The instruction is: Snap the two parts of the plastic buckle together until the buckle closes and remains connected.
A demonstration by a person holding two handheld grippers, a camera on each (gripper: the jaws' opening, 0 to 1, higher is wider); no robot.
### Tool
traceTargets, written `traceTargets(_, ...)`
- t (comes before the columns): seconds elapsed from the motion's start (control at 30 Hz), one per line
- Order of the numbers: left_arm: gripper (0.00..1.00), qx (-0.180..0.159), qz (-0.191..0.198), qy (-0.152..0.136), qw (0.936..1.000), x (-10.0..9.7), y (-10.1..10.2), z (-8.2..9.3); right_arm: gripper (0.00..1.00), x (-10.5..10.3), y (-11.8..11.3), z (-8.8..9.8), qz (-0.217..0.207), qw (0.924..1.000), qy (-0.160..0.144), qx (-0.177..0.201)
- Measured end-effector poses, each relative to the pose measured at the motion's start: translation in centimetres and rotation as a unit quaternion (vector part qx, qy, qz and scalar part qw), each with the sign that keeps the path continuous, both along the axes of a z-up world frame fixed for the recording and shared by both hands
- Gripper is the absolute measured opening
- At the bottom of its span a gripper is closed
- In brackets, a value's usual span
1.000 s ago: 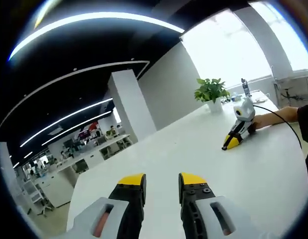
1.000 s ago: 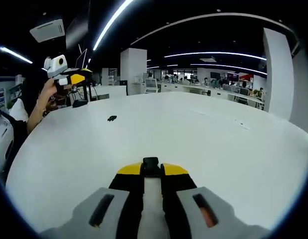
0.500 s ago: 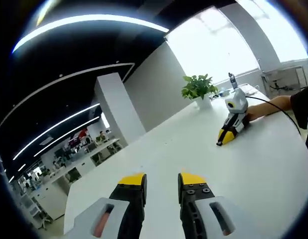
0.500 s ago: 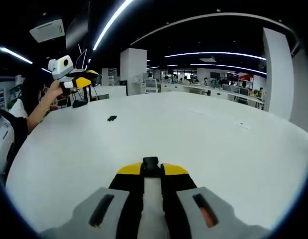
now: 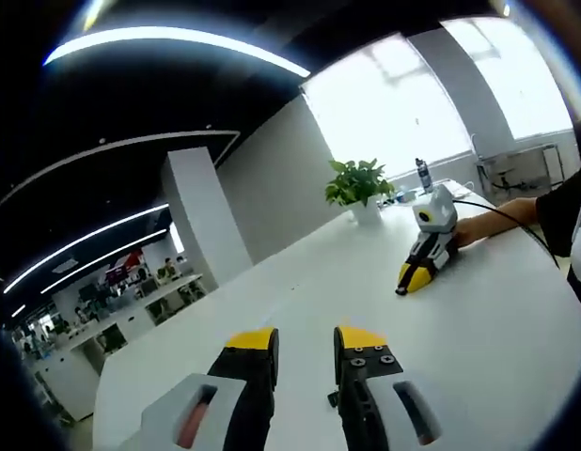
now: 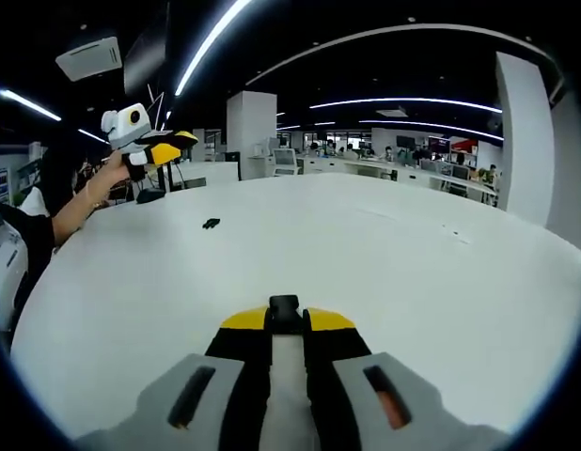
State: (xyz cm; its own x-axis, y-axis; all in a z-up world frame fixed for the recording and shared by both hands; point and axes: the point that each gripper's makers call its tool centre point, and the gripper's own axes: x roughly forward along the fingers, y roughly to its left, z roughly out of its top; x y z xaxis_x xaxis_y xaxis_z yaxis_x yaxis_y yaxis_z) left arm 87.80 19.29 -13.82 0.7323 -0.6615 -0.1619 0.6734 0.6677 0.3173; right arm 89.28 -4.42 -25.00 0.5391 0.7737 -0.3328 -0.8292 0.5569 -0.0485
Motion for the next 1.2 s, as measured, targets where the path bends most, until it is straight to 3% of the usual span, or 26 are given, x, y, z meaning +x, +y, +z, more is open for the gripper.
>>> traceTargets(0.53, 0.23, 0.006, -0.024, 0.034, 0.9991, 2.3, -1.5, -2.6, 0.14, 0.2, -0.2, 0.0, 0.0, 1.0, 0.0, 0.0)
traceTargets(0.63, 0.23, -0.002, -0.033, 0.043, 0.9985, 2.1, -2.2, -3.3, 0.14, 0.1, -0.2, 0.0, 0.001, 1.0, 0.0, 0.0)
traceTargets(0.97, 0.23, 0.024, -0.058, 0.062, 0.9961, 0.9, -3.2, -5.5, 0.14, 0.0, 0.0, -0.1, 0.001, 1.0, 0.0, -0.001)
traceTargets(1.2, 0.23, 0.046, -0.048, 0.079, 0.9947, 0.8, -1.9, -7.2, 0.14, -0.1, 0.2, -0.1, 0.004, 1.0, 0.001, 0.0)
